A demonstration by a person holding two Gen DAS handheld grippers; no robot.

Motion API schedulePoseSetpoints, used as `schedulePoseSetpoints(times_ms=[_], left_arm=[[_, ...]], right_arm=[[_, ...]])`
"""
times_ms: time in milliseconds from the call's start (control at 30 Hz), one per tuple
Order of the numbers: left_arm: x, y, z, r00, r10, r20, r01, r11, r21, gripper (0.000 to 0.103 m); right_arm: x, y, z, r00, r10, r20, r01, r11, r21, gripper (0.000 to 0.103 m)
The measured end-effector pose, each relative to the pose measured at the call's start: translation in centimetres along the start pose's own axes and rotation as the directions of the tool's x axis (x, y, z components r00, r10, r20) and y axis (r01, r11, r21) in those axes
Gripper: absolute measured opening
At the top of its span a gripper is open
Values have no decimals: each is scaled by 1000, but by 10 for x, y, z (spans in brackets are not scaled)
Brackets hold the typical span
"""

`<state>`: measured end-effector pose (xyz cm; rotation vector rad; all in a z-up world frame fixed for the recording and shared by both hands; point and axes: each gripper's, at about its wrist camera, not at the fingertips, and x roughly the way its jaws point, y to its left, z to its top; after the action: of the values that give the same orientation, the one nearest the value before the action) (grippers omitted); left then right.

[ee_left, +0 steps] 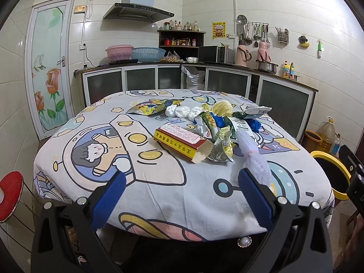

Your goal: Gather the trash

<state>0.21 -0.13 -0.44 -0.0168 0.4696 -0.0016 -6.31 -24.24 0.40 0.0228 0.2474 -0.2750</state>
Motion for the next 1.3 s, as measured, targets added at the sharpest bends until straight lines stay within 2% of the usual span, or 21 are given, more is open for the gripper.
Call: schedulePoseSetpoints(times_ms=[1300], left_arm=[[6,0,-4,1000,0,-6,0,1000,0,95]], right_arm=[[3,-1,-7,1000,-4,-10,5,1000,9,96]])
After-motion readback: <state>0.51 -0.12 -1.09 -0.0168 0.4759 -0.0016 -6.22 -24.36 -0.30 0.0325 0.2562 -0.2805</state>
